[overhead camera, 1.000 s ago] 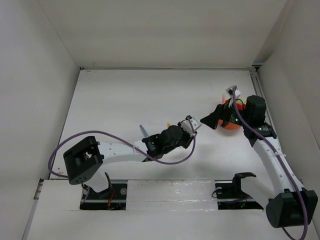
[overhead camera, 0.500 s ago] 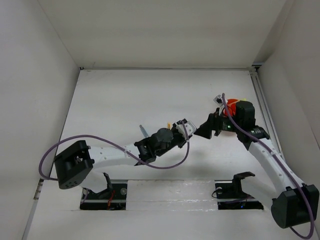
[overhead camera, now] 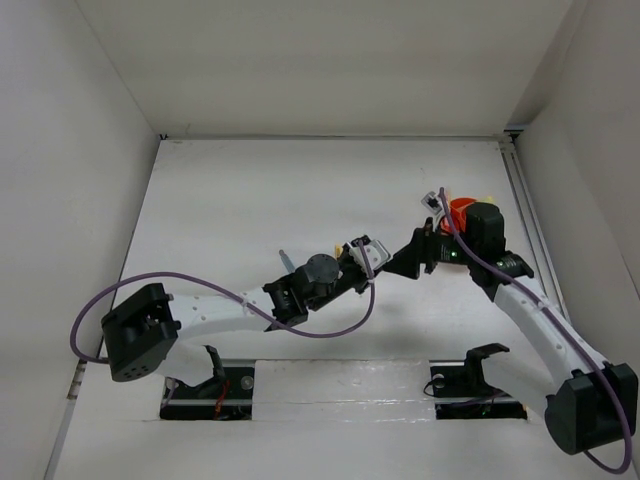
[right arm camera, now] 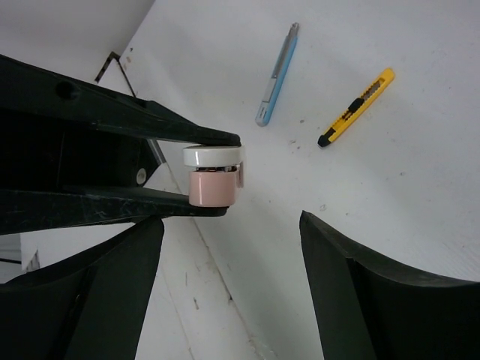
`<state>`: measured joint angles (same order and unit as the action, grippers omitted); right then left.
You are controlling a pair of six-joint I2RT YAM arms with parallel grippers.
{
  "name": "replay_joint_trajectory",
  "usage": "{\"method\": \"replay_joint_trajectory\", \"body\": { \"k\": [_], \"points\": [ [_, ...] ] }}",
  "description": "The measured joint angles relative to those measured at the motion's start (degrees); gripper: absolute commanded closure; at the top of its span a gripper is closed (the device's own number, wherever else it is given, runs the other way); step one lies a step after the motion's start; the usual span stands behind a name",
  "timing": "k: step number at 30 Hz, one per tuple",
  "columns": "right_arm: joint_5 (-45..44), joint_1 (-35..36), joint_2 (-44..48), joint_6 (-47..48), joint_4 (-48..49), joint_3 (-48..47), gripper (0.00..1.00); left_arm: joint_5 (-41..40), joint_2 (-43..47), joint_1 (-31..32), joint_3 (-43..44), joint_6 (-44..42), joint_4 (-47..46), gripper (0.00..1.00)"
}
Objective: Sort the stationery into containers
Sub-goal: Pick up the stapler from the center of the board, then place the stapler in the storage box.
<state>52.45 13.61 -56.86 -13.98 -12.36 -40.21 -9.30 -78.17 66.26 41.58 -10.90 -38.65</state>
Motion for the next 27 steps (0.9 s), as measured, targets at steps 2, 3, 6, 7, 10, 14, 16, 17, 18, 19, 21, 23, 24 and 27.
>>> {"method": "replay_joint_trajectory", "body": {
  "k": [2,3,6,7,10,14,16,17,18,19,21,23,24,27],
  "points": [
    [-0.3,0.0,1.4,-0.3,0.0,-0.1,0.21,0.0,-0.2,0.0,0.0,0.0,-0.2,1.00],
    [-0.7,0.0,2.1,-0.4,0.0,-0.2,0.21,0.1,-0.3,0.0,0.0,0.0,-0.2,1.00],
    [-2.9,0.0,3.6,-0.5,0.2,-1.3,0.21,0.8,-1.0,0.2,0.0,0.0,-0.2,1.00],
    [-3.7,0.0,4.0,-0.5,0.2,-1.7,0.21,1.0,-1.1,0.3,0.0,0.0,-0.1,1.00],
    [-5.4,0.0,4.7,-0.4,0.3,-2.6,0.22,1.4,-1.3,0.4,0.0,0.0,-0.1,1.00],
    [-6.1,0.2,4.1,-0.3,0.4,-3.0,0.25,2.1,-1.3,0.4,0.0,0.0,-0.1,1.00],
    [-6.2,0.4,3.2,-0.3,0.4,-2.9,0.27,2.2,-1.3,0.4,0.0,0.1,-0.1,1.00],
    [-6.3,0.7,2.8,-0.3,0.4,-2.9,0.27,2.2,-1.3,0.4,0.0,0.1,-0.2,1.00],
    [-6.4,0.8,2.6,-0.4,0.4,-2.9,0.28,2.3,-1.3,0.4,0.0,0.1,-0.2,1.00],
    [-6.4,1.0,2.5,-0.4,0.4,-2.9,0.28,2.3,-1.3,0.4,0.0,0.1,-0.1,1.00],
    [-6.5,2.0,2.3,-0.4,0.5,-2.9,0.29,2.4,-1.3,0.4,0.0,0.1,-0.1,1.00],
    [-6.5,3.6,2.0,-0.4,0.9,-2.9,0.29,2.4,-1.3,0.4,0.0,0.1,-0.2,1.00],
    [-6.6,4.5,1.6,-0.4,1.1,-2.9,0.31,2.4,-1.3,0.4,0.0,0.1,-0.2,1.00],
    [-6.9,6.9,0.5,-0.4,1.7,-2.9,0.34,2.4,-1.3,0.4,0.0,0.0,0.1,1.00]
  ]
}}
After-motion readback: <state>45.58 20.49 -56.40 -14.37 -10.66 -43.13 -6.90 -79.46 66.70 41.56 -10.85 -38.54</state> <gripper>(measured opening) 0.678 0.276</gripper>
